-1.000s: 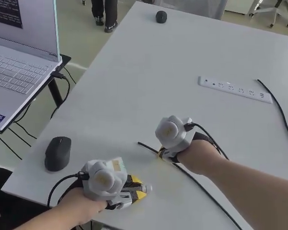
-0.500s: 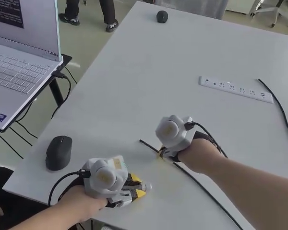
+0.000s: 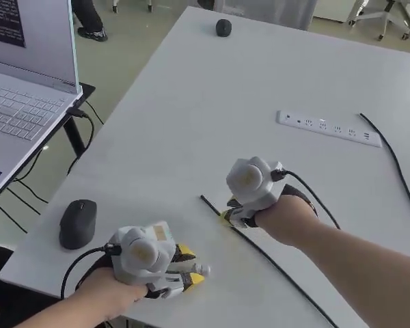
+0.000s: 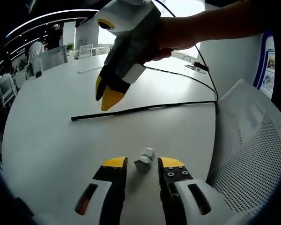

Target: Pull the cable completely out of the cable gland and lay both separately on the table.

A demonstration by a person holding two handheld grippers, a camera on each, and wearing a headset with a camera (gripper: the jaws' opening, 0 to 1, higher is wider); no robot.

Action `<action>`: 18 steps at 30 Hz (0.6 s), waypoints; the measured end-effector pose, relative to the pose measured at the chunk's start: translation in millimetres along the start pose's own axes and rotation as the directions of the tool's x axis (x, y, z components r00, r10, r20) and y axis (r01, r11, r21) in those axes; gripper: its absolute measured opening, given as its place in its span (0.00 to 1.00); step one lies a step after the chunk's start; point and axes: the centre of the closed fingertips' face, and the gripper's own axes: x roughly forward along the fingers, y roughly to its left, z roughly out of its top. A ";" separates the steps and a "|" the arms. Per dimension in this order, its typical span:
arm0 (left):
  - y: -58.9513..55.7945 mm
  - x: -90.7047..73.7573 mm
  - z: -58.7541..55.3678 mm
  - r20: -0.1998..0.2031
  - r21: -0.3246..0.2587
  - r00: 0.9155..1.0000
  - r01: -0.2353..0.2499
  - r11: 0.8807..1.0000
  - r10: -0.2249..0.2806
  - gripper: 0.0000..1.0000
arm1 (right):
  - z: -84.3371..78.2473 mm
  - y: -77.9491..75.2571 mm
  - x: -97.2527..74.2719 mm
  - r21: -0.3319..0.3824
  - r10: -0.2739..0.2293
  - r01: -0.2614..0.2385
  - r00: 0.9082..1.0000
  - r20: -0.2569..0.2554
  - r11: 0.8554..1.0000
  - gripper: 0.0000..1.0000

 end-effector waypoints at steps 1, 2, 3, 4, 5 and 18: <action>0.5 0.0 0.0 -0.003 0.000 1.000 -0.003 1.000 0.003 0.28 | 0.2 -1.6 -3.7 0.010 -0.004 0.004 1.000 0.013 1.000 0.19; 0.3 -0.4 -0.2 -0.005 -0.009 1.000 -0.005 1.000 0.005 0.29 | -1.5 -3.6 -9.6 0.019 -0.007 0.006 1.000 0.020 1.000 0.20; 0.2 -0.8 0.0 -0.005 -0.013 1.000 -0.006 1.000 0.006 0.29 | -1.9 -4.5 -14.2 0.029 -0.007 0.006 0.999 0.032 1.000 0.21; 0.3 -1.4 0.1 -0.006 -0.013 1.000 -0.009 1.000 0.009 0.30 | -2.0 -5.4 -18.3 0.038 -0.009 0.007 0.999 0.046 0.999 0.22; 0.8 -3.0 0.3 -0.007 -0.016 1.000 -0.016 1.000 0.016 0.32 | -3.8 -7.7 -25.5 0.045 -0.013 0.010 0.998 0.065 0.999 0.23; -4.5 -35.0 25.0 0.066 -0.074 0.996 -0.057 0.996 0.062 0.42 | -43.1 -18.9 -119.2 0.195 -0.081 0.027 0.959 0.272 0.980 0.36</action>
